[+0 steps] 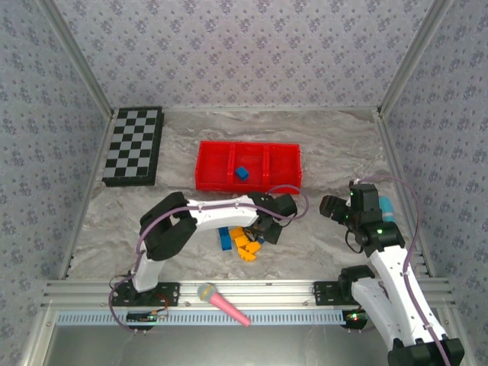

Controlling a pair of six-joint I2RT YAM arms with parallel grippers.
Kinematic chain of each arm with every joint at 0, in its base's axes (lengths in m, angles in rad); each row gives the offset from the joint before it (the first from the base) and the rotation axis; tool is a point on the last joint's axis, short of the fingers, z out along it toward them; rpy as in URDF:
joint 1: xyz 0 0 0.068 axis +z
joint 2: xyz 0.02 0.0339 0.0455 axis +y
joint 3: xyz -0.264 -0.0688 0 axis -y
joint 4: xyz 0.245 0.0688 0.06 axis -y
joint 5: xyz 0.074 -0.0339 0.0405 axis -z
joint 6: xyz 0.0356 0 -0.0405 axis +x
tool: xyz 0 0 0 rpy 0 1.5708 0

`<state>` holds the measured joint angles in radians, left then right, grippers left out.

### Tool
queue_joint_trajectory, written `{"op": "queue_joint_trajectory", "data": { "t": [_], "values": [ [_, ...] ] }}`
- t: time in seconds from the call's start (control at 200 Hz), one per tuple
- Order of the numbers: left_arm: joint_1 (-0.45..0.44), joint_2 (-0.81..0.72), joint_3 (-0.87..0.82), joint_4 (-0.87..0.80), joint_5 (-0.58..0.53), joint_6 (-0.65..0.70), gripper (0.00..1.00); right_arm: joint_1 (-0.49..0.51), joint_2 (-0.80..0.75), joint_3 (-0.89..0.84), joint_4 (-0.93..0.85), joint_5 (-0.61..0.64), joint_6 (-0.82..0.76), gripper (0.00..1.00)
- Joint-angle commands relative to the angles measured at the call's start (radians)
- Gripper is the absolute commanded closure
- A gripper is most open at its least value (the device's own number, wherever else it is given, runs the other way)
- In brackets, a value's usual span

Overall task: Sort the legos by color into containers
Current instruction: Pick up the lego from the middle-left of the table.

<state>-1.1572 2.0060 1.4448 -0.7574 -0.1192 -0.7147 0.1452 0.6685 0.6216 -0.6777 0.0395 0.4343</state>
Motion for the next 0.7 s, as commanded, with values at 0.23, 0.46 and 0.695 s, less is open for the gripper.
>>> {"op": "queue_joint_trajectory", "data": {
  "t": [0.23,0.46,0.695],
  "values": [
    [0.017,0.041,0.036,-0.036,0.039,0.020,0.49,-0.008,-0.001,0.018,-0.029,0.017,0.012,0.17],
    [0.017,0.011,0.042,-0.036,0.024,0.015,0.81,-0.007,-0.003,0.019,-0.029,0.018,0.011,0.17],
    [0.033,-0.101,0.061,-0.025,-0.092,0.025,0.86,-0.008,-0.013,0.019,-0.033,0.025,0.011,0.17]
  ]
}}
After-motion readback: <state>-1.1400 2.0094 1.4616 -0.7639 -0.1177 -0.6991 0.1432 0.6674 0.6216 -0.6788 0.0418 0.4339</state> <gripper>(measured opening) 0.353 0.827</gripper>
